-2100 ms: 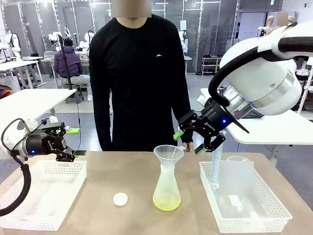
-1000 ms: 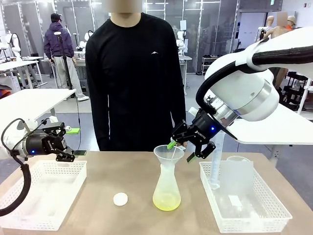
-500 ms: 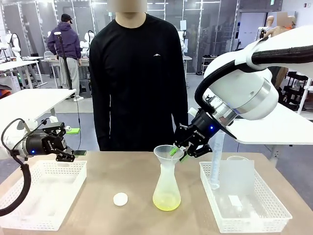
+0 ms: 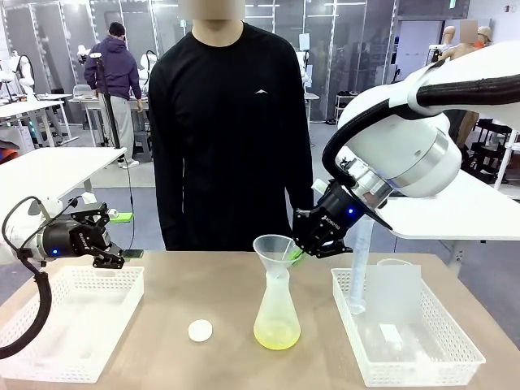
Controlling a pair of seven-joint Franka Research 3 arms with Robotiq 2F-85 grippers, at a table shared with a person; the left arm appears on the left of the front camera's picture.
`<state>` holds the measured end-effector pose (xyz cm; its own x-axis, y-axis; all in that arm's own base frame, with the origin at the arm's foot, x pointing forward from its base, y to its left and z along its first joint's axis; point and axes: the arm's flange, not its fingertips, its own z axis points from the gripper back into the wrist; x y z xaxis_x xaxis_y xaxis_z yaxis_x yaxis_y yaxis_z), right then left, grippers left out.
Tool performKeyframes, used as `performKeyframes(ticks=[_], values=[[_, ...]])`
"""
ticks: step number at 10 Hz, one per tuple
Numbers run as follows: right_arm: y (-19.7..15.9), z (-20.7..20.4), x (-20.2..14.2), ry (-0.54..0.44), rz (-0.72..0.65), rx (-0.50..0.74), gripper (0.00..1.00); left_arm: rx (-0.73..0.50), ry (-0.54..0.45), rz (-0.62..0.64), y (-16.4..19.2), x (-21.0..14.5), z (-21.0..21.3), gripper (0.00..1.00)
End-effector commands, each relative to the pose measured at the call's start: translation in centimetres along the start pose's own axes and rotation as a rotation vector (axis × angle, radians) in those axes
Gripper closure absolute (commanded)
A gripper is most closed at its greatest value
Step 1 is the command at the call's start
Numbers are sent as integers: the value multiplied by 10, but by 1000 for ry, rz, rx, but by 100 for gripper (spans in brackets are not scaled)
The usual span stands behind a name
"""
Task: Prepare the solutions needed for the experiment.
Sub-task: Once the solution is in the Big flask , pick up the Plastic Funnel and place it back into the right Organizing basket.
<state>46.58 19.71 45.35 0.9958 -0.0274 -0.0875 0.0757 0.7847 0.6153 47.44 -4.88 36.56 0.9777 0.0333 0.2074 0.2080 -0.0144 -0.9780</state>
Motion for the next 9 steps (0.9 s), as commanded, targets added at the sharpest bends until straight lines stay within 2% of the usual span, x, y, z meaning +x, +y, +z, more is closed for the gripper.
performKeyframes(ticks=[1,5,9], values=[[9,2,5,18,-36,-32,100,-9,-10,-9,-3,0,-2,0],[15,15,-15,-14,-29,-84,100,-9,-10,-9,-3,0,-2,0],[30,29,-32,-61,42,-77,100,-9,-10,-9,-3,0,-2,0]])
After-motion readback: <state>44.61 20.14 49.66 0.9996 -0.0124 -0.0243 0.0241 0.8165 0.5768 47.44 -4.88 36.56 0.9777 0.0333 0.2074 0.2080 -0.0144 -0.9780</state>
